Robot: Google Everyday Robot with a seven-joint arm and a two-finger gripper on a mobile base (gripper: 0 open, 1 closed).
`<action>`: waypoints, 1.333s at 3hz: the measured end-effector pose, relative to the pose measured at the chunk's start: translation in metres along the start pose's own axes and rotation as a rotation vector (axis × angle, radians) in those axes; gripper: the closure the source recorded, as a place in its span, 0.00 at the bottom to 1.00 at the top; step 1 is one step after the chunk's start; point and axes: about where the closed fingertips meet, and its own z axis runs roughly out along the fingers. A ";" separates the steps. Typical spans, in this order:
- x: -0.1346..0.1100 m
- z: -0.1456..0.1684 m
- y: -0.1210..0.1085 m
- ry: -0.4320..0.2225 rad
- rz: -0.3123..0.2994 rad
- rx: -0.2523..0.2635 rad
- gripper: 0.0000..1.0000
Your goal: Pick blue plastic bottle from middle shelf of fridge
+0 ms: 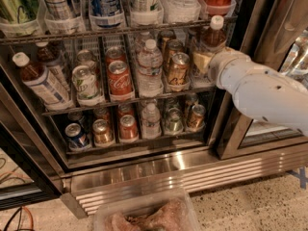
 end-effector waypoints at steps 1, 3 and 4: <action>-0.024 -0.017 -0.002 -0.022 -0.028 -0.005 1.00; -0.017 -0.026 0.014 0.100 0.037 -0.080 1.00; 0.012 -0.044 0.017 0.196 0.146 -0.097 1.00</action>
Offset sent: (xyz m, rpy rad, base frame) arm -0.0566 0.0222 0.0130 0.0107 0.3728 0.1691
